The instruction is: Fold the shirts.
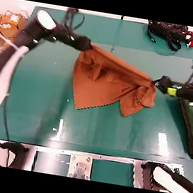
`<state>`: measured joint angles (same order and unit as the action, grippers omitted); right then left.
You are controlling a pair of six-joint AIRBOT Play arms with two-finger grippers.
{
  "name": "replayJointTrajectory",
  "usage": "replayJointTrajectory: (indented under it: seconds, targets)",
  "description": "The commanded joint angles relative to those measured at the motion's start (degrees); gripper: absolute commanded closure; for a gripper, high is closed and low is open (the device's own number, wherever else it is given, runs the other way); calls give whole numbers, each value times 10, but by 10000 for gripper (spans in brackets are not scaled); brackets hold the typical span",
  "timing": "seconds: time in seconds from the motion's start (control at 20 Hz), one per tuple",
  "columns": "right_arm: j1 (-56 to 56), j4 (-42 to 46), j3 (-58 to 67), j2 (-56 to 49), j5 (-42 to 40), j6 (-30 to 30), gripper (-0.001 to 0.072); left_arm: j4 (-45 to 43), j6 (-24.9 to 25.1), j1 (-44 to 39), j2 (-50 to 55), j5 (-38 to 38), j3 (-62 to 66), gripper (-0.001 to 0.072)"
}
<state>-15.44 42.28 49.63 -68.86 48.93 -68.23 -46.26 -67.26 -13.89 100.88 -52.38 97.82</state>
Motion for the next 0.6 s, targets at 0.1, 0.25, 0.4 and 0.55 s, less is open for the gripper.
replayJointTrajectory:
  seconds: [0.1, 0.25, 0.4, 0.55]
  targets:
    - [-9, -16, 80, -178, -42, 14, 462, 87, -24, 15, 87, 17, 4, 72]
    - [-47, -9, 153, -172, 36, 14, 331, 86, -38, 63, 83, -144, 49, 75]
    - [-99, -9, 181, -154, 136, 5, 425, 86, -83, 113, 83, -304, 88, 684]
    - [-138, -9, 157, -128, 201, 1, 569, 42, -125, 127, 70, -394, 90, 686]
